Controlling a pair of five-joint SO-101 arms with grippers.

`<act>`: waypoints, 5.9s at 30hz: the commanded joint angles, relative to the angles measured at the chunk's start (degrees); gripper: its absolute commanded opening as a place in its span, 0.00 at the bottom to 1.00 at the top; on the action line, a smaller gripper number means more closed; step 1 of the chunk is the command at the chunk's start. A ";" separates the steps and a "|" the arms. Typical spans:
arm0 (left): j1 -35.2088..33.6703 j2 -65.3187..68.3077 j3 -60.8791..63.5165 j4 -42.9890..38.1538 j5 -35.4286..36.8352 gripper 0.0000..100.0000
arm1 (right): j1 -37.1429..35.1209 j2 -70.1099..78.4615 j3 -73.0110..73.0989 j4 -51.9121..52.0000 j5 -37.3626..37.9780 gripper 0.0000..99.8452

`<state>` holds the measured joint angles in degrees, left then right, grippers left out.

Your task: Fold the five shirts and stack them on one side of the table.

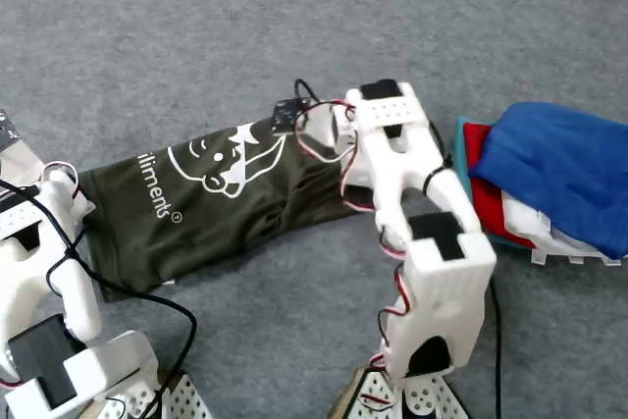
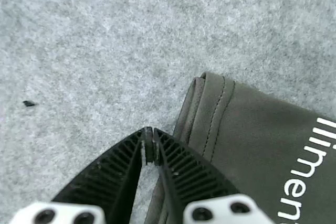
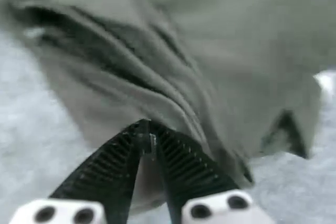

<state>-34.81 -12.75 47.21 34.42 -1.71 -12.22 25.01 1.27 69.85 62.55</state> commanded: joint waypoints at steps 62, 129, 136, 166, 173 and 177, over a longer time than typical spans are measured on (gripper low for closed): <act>-0.09 0.22 -22.24 41.23 -2.99 0.22 | -7.96 -12.09 -30.73 32.26 -14.42 0.01; 2.55 32.66 -75.60 66.37 -14.07 0.02 | 6.99 -15.69 23.08 -46.07 -47.65 0.01; 24.26 27.03 -75.52 66.37 -6.33 0.02 | 12.26 -15.78 21.32 -47.38 -47.82 0.01; 59.78 47.69 -98.64 65.85 9.85 0.02 | 12.53 -14.81 20.62 -48.35 -47.82 0.01; 61.27 53.41 -98.46 66.02 10.29 0.15 | 12.62 -14.81 20.62 -48.35 -47.82 0.01; 56.35 51.91 -101.10 66.29 16.18 0.23 | 13.93 -14.73 20.53 -48.44 -50.11 0.01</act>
<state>25.23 41.49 -49.49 100.18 11.21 -0.26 10.42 23.78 22.64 14.90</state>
